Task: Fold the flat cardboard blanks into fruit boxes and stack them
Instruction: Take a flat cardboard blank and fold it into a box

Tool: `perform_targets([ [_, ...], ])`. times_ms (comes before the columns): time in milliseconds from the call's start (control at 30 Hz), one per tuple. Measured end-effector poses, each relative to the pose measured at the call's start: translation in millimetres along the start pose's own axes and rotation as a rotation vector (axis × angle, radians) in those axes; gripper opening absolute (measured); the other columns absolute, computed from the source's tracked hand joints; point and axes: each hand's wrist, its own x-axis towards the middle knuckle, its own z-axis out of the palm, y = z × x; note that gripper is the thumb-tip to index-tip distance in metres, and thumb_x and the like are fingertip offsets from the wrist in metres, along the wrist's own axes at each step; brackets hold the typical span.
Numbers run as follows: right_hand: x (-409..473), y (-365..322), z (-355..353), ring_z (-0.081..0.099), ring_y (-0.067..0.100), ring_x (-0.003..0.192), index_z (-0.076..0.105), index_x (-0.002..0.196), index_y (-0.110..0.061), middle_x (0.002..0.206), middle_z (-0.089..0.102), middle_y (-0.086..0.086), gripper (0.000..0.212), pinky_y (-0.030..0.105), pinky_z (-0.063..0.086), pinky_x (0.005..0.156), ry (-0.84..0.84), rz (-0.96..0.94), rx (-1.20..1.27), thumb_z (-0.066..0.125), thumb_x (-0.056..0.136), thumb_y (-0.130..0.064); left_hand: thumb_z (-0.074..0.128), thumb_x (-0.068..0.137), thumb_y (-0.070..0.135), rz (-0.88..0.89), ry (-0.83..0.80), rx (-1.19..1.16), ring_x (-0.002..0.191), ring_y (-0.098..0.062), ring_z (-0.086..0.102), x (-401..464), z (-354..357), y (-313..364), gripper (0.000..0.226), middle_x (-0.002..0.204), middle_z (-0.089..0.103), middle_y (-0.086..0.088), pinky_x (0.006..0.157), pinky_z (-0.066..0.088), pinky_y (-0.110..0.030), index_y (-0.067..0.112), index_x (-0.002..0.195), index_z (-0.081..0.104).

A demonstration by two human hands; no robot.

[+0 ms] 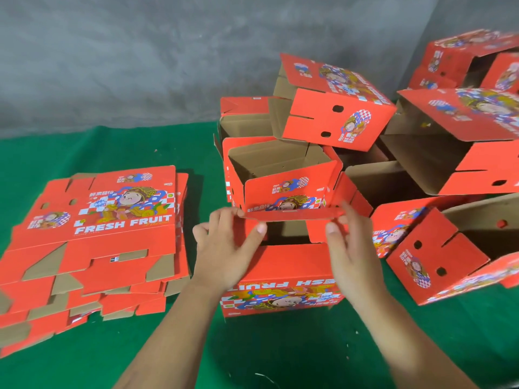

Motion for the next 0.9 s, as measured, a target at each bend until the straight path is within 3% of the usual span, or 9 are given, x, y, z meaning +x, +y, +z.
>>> perform_targets([
  [133, 11.7, -1.4, -9.5, 0.057, 0.019, 0.116, 0.035, 0.158, -0.032, 0.121, 0.045, -0.004, 0.067, 0.049, 0.053, 0.094, -0.065, 0.027, -0.068, 0.028, 0.099, -0.064, 0.026, 0.085, 0.090, -0.088, -0.049, -0.137, 0.118, -0.019, 0.028, -1.4, -3.2, 2.4, 0.060, 0.114, 0.041, 0.028, 0.103, 0.023, -0.030, 0.041, 0.097, 0.057],
  [200, 8.1, -2.1, -6.2, 0.061, 0.025, 0.116, 0.047, 0.152, -0.029, 0.128, 0.045, 0.000, 0.056, 0.046, 0.054, 0.089, -0.125, -0.046, -0.286, 0.047, 0.102, -0.053, 0.050, 0.079, 0.086, -0.065, -0.003, 0.121, 0.123, -0.024, 0.030, -4.1, 1.1, 4.9, 0.059, 0.126, 0.039, 0.017, 0.107, 0.027, -0.036, 0.040, 0.116, 0.053],
  [300, 7.2, -5.4, 2.2, 0.062, 0.031, 0.114, 0.036, 0.156, -0.038, 0.139, 0.034, -0.001, 0.067, 0.046, 0.055, 0.084, -0.264, -0.038, -0.470, 0.066, 0.096, -0.040, 0.065, 0.075, 0.078, -0.103, 0.022, 0.394, 0.135, -0.030, 0.030, -10.0, 8.3, 9.4, 0.095, 0.147, 0.027, 0.002, 0.112, 0.033, -0.047, 0.038, 0.152, 0.028],
  [400, 19.0, -7.3, 3.9, 0.053, 0.033, 0.127, 0.016, 0.160, -0.045, 0.153, 0.021, -0.003, 0.090, 0.047, 0.052, 0.090, -0.365, 0.008, -0.523, 0.073, 0.090, -0.046, 0.068, 0.078, 0.074, -0.144, -0.044, 0.335, 0.134, -0.033, 0.039, -10.6, 10.2, 8.0, 0.101, 0.150, 0.016, 0.004, 0.105, 0.044, -0.051, 0.037, 0.157, 0.016],
  [467, 23.9, -8.8, 8.1, 0.054, 0.037, 0.128, 0.017, 0.159, -0.042, 0.159, 0.022, -0.003, 0.090, 0.046, 0.049, 0.091, -0.408, 0.027, -0.626, 0.073, 0.089, -0.051, 0.069, 0.080, 0.070, -0.117, -0.055, 0.374, 0.133, -0.033, 0.040, -9.3, 10.2, 7.5, 0.099, 0.148, 0.013, 0.005, 0.102, 0.047, -0.050, 0.036, 0.156, 0.016],
  [600, 22.1, -15.2, 16.8, 0.057, 0.035, 0.123, 0.028, 0.157, -0.034, 0.159, 0.031, -0.004, 0.080, 0.043, 0.048, 0.086, -0.351, -0.004, -0.710, 0.066, 0.091, -0.057, 0.070, 0.086, 0.056, -0.133, -0.022, -0.069, 0.135, -0.017, 0.035, -5.8, 4.8, -3.2, 0.083, 0.141, 0.024, 0.009, 0.113, 0.032, -0.032, 0.036, 0.155, 0.028],
  [700, 9.3, -17.6, 14.7, 0.045, 0.037, 0.125, 0.043, 0.151, -0.036, 0.153, 0.044, -0.004, 0.073, 0.048, 0.037, 0.099, -0.199, -0.103, -0.782, 0.055, 0.088, -0.072, 0.064, 0.093, 0.054, -0.305, -0.009, -0.365, 0.120, -0.002, 0.040, -8.1, -0.2, -9.5, 0.066, 0.139, 0.031, 0.007, 0.108, 0.024, -0.021, 0.045, 0.151, 0.033],
  [800, 2.4, -5.1, 4.9, 0.030, 0.038, 0.142, 0.036, 0.151, -0.044, 0.161, 0.032, 0.001, 0.072, 0.056, 0.025, 0.112, -0.116, 0.163, -0.663, 0.047, 0.088, -0.078, 0.060, 0.094, 0.058, -0.335, -0.013, -0.385, 0.120, -0.003, 0.045, -18.1, 2.2, -12.1, 0.052, 0.139, 0.041, 0.005, 0.108, 0.027, -0.022, 0.051, 0.142, 0.040],
  [900, 6.5, 6.9, -13.6, 0.045, 0.030, 0.140, 0.032, 0.154, -0.037, 0.155, 0.043, 0.008, 0.070, 0.046, 0.035, 0.112, -0.274, 0.395, -0.246, 0.048, 0.094, -0.069, 0.059, 0.092, 0.066, -0.426, -0.091, -0.610, 0.117, -0.009, 0.063, -28.8, 3.4, -12.4, 0.055, 0.136, 0.060, 0.004, 0.109, 0.047, -0.038, 0.046, 0.141, 0.044],
])
